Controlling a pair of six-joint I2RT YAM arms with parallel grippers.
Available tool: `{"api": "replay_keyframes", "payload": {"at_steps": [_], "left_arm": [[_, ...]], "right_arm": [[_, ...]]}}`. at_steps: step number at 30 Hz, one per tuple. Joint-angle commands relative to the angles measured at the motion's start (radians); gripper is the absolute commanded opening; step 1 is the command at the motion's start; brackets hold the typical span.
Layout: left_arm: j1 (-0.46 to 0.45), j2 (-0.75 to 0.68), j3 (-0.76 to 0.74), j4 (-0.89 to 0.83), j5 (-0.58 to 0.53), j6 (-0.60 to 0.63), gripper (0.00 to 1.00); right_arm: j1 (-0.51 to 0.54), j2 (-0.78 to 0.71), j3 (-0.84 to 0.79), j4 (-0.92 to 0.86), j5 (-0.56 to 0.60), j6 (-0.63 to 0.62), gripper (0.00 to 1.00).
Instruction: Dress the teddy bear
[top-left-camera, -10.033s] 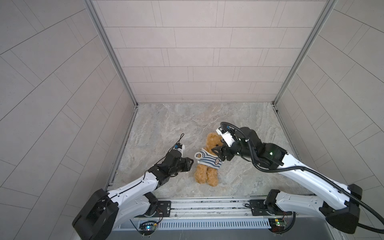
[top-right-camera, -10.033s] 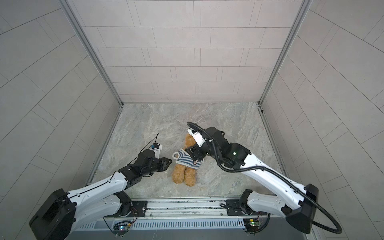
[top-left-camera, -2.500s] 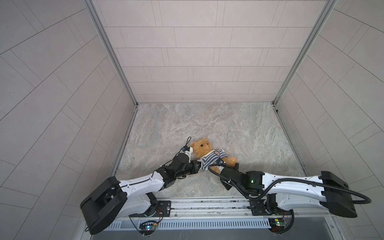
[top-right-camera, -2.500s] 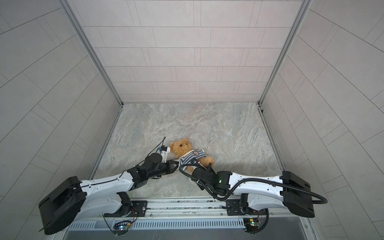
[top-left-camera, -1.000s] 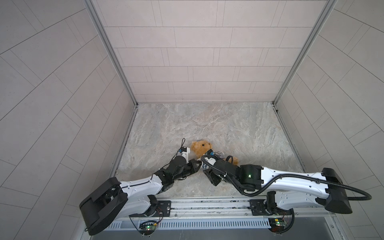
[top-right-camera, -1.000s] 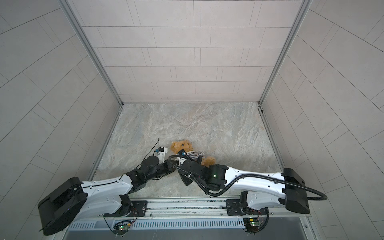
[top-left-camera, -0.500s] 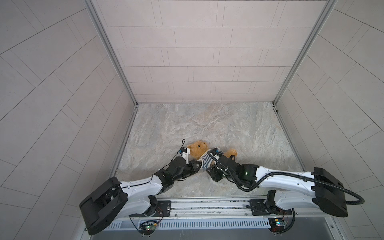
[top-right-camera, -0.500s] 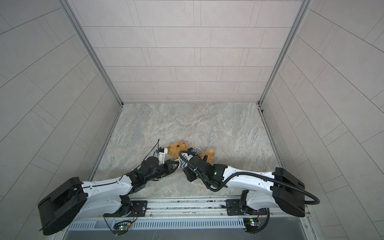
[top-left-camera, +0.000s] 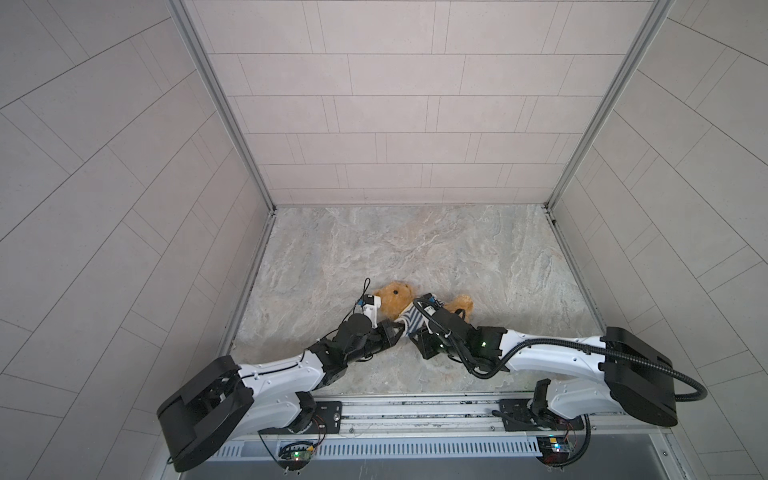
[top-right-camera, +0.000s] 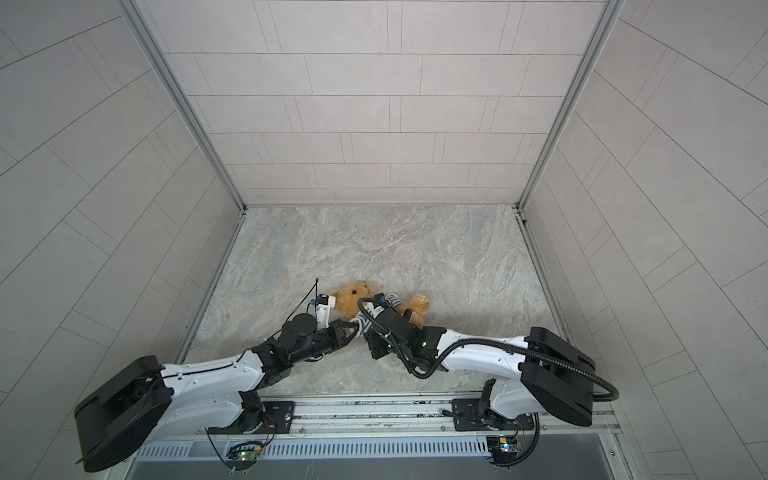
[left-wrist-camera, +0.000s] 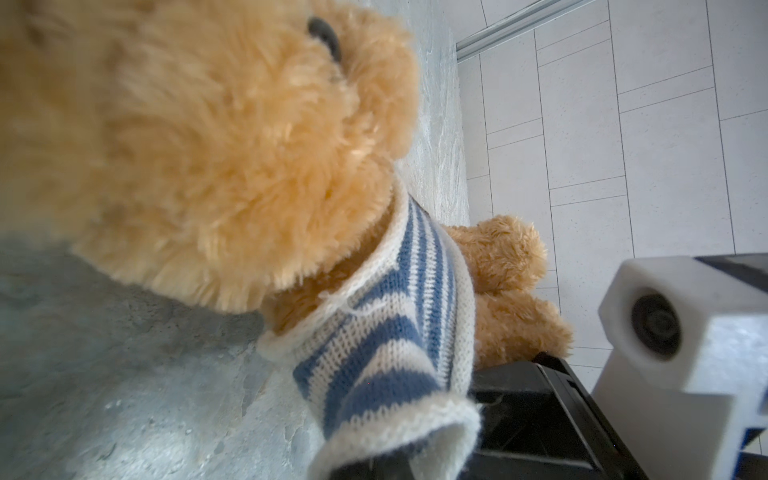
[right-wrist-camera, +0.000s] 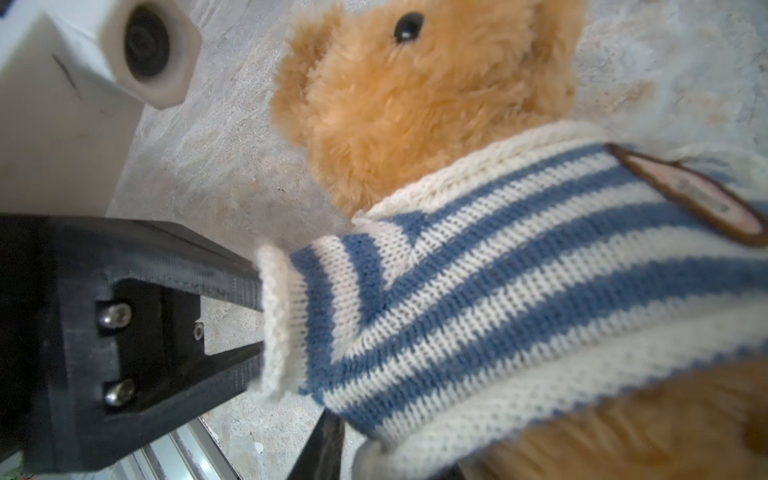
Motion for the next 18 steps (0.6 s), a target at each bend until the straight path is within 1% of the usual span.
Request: {"api": "replay_keyframes", "payload": {"at_steps": [1,5,6,9,18], "left_arm": [[-0.007,-0.033,-0.013,0.007,0.006,0.021,0.00],[-0.006,-0.058,-0.017,-0.014,-0.003,0.028,0.00],[-0.007,-0.062,-0.017,-0.018,-0.006,0.031,0.00],[-0.006,-0.067,-0.019,-0.023,-0.009,0.034,0.00],[-0.007,-0.069,-0.023,-0.022,-0.012,0.033,0.00]], "right_arm": [[-0.009,0.017,-0.007,0.013,0.012,0.023,0.21],[-0.012,0.008,-0.006,-0.002,0.024,0.022,0.11],[-0.012,0.005,-0.032,-0.008,0.032,0.022,0.09],[-0.016,-0.006,-0.040,-0.023,0.050,0.021,0.00],[-0.021,-0.027,-0.056,-0.040,0.070,0.016,0.00]]}}
